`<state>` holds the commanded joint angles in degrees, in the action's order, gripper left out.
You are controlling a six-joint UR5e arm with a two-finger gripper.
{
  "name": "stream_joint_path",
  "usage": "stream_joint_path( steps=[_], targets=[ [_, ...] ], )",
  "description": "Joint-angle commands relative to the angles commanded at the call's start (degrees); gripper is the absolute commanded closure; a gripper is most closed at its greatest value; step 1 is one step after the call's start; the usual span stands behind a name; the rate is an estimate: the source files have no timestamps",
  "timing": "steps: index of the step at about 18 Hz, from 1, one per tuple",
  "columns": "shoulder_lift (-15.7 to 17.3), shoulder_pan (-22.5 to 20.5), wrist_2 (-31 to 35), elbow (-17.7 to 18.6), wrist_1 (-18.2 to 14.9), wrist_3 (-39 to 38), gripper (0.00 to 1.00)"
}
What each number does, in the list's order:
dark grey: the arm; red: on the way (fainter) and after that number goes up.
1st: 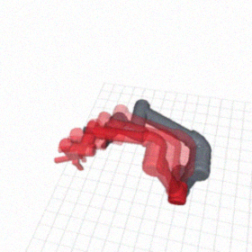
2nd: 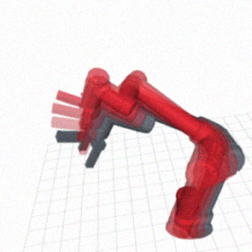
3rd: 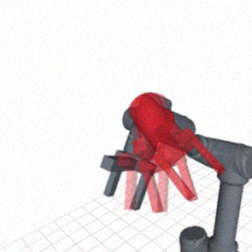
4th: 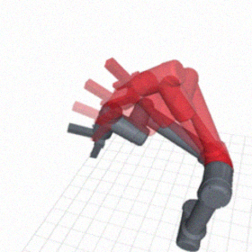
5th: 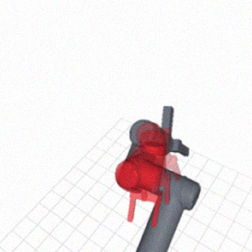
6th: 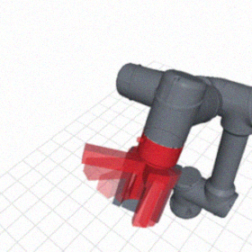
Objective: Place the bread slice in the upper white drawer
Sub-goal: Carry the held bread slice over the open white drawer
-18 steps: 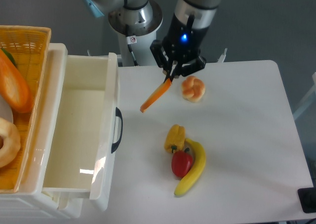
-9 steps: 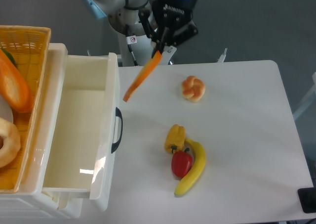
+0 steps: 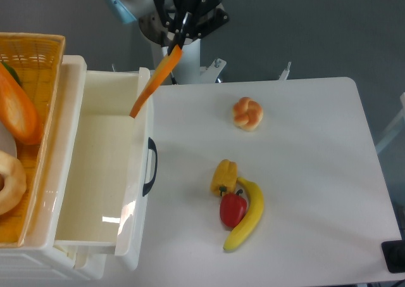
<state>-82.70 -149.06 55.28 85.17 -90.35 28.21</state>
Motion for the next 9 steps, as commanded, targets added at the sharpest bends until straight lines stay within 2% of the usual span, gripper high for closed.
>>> stream_joint_path(
  steps=[6,9],
  targets=[
    [-1.49,2.55,-0.09,1.49,0.62,-0.26,1.00],
    [-3.33,3.78,-1.05,1.58,1.05,-0.35,1.00]
  ],
)
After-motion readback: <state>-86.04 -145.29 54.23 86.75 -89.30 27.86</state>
